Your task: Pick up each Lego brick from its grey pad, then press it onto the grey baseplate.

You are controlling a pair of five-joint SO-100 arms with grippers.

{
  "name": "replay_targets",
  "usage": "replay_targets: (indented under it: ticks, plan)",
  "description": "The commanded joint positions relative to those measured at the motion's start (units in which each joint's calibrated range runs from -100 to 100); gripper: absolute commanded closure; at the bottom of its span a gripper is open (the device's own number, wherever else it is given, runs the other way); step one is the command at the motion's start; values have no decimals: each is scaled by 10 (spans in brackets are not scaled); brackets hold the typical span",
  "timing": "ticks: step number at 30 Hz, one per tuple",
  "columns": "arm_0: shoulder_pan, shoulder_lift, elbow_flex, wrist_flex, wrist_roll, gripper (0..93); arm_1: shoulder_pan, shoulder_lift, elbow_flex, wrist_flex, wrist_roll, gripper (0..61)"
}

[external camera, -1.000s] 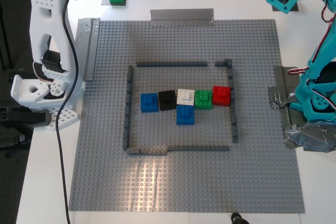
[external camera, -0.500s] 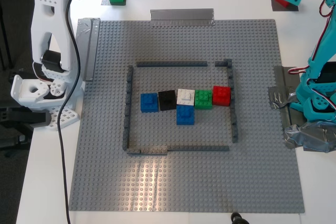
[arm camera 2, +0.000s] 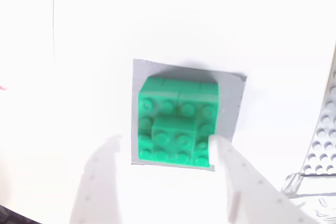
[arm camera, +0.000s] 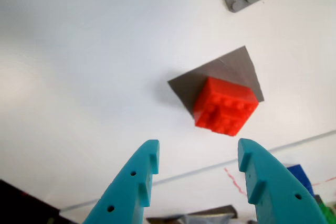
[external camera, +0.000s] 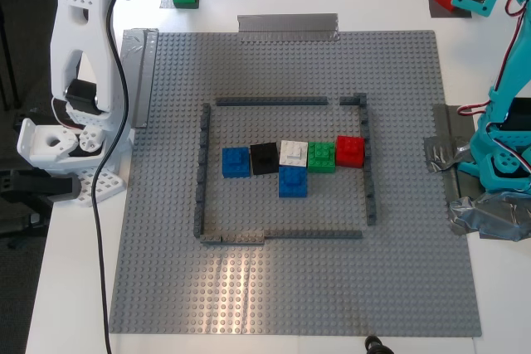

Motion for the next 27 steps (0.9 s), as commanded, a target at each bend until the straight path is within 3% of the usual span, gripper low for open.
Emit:
replay_targets:
  ticks: [1, 3, 7, 15, 19, 27]
  plan:
    - [10, 16, -18, -43, -30, 749, -2, -17, -41, -9, 8, 445]
    - [12, 29, -18, -59, -43, 749, -2, -17, -40, -10, 10, 456]
    - [4, 38, -18, -61, -52, 749, -1, -19, -40, -12, 12, 556]
    - [-29, 38, -25, -64, -71, 751, 0, -27, -43, -12, 17, 601]
    - [-30, 41, -18, -112, -80, 751, 1, -30, -45, -10, 13, 604]
    - [-26, 42, -16, -125, -79, 749, 5, -44, -137, 44, 7, 607]
